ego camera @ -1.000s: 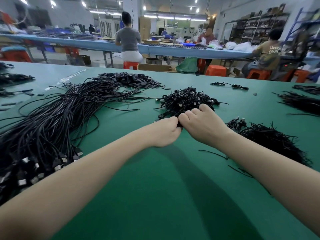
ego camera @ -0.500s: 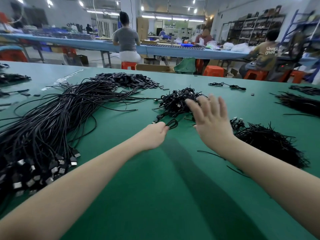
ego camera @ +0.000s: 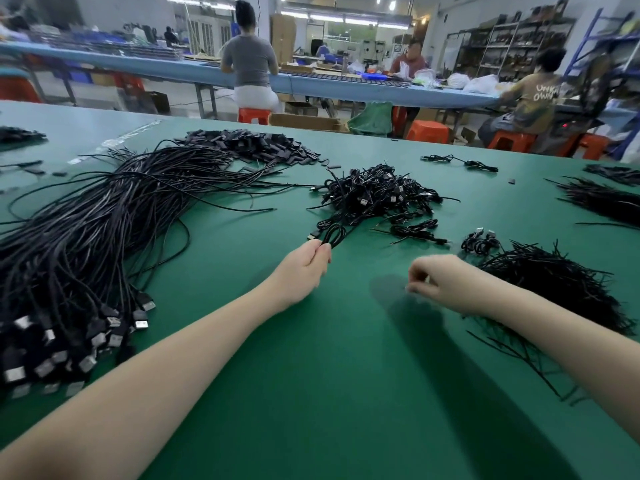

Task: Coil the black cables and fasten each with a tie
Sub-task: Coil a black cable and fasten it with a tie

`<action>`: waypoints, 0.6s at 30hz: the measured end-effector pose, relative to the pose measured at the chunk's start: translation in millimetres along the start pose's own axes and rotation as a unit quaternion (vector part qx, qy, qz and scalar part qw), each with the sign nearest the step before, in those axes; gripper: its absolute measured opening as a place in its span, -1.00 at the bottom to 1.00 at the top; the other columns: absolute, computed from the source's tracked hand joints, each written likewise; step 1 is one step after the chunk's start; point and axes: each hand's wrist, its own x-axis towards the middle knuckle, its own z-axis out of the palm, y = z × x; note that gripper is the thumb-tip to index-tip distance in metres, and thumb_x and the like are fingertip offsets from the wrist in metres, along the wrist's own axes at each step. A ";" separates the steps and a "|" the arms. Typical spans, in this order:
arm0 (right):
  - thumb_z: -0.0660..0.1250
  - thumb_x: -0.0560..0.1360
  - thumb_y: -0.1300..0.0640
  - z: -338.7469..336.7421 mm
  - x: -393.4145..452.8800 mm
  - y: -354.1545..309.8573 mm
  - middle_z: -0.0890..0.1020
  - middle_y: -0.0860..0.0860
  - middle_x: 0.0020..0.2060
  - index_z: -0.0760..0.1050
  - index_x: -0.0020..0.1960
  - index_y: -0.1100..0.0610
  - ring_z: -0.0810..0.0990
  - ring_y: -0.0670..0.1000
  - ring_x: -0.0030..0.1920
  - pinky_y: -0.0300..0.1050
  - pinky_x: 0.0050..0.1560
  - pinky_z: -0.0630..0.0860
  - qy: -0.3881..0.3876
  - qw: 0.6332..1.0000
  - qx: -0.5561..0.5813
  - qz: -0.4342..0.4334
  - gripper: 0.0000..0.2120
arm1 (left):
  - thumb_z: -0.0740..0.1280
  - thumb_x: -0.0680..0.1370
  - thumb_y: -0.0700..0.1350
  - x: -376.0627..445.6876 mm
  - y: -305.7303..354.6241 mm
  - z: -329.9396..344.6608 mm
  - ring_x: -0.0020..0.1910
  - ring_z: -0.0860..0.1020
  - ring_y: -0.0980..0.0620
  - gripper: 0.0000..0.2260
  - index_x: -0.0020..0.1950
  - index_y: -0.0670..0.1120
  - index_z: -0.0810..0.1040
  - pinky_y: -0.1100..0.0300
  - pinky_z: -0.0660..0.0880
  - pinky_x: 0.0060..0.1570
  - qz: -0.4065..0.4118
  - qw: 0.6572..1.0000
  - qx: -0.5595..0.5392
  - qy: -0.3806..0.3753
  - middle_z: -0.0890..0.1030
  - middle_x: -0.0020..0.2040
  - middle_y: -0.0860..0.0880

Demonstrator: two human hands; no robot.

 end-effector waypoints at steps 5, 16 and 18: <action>0.41 0.49 0.21 -1.9 3.9 -34.9 0.61 -0.06 -0.22 0.60 0.00 0.10 0.65 -0.10 -0.28 -0.24 -0.14 0.56 0.261 0.944 0.193 -0.063 -0.90 | 0.06 0.67 -0.03 1.2 1.1 -0.2 -0.49 0.21 0.14 -0.77 -0.14 -0.07 0.32 0.27 0.21 -0.48 -0.020 0.999 -0.035 -0.020 0.32 -0.45 0.19; 0.43 0.46 0.20 20.0 15.3 -88.0 0.64 -0.11 -0.30 0.59 -0.10 0.10 0.59 -0.11 -0.27 -0.27 -0.19 0.51 0.314 0.905 0.267 -0.106 -0.95 | 0.10 0.66 0.04 -11.8 18.2 5.8 -0.39 0.32 -0.07 -0.72 -0.13 -0.14 0.27 0.06 0.21 -0.38 0.037 0.973 0.226 -0.020 0.39 -0.36 -0.05; 0.43 0.46 0.21 21.8 12.8 -88.1 0.64 -0.11 -0.30 0.59 -0.11 0.09 0.59 -0.10 -0.27 -0.23 -0.18 0.51 0.328 0.898 0.272 -0.113 -0.94 | 0.10 0.66 0.01 -14.5 19.8 6.4 -0.37 0.34 -0.12 -0.73 -0.09 -0.17 0.28 0.02 0.25 -0.34 0.039 0.968 0.247 -0.023 0.40 -0.35 -0.08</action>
